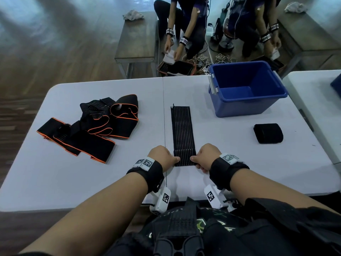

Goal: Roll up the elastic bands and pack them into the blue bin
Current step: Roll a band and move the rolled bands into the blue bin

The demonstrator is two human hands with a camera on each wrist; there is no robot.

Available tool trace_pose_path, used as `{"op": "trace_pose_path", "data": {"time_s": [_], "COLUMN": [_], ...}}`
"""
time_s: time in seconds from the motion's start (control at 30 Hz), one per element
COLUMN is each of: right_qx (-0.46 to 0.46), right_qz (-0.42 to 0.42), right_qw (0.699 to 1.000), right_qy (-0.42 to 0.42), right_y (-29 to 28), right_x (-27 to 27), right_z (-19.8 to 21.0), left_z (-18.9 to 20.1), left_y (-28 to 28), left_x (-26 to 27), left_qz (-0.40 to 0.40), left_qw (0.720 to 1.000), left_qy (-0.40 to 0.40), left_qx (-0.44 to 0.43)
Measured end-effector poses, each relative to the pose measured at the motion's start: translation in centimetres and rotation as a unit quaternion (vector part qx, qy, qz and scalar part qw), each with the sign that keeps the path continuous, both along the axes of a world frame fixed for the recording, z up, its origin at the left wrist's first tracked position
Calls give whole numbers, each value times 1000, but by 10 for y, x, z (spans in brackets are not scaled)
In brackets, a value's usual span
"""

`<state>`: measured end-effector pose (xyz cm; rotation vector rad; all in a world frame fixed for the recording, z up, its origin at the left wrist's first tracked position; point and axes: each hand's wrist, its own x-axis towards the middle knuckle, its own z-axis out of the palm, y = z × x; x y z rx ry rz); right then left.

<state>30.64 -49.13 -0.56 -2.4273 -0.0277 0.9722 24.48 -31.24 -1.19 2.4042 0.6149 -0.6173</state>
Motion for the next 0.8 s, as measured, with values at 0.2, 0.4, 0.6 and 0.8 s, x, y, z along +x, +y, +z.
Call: {"op": "trace_pose_path", "data": {"time_s": [0.2,0.4,0.6,0.8], "right_qx": [-42,-10,-50,-58], "right_qz": [75,126,179,228], "right_qw": [992,979,967,960], "right_qy": [-96,-159,-173,-155], "right_y": [1,-2,1,-7], "right_x": [0,-10,-11,-13], "right_z": [6,6,2,4], "left_z": [3,4,4,0], "left_y": [-5,-9,-10,0], "left_x": [-1,-4,-9,-14], "left_qz": [-11,-81,-120,-138], "left_qw": [997,989,982,984], "left_qy": [-74,-91,-107,-70], "left_qx": [29,80,101,85]}}
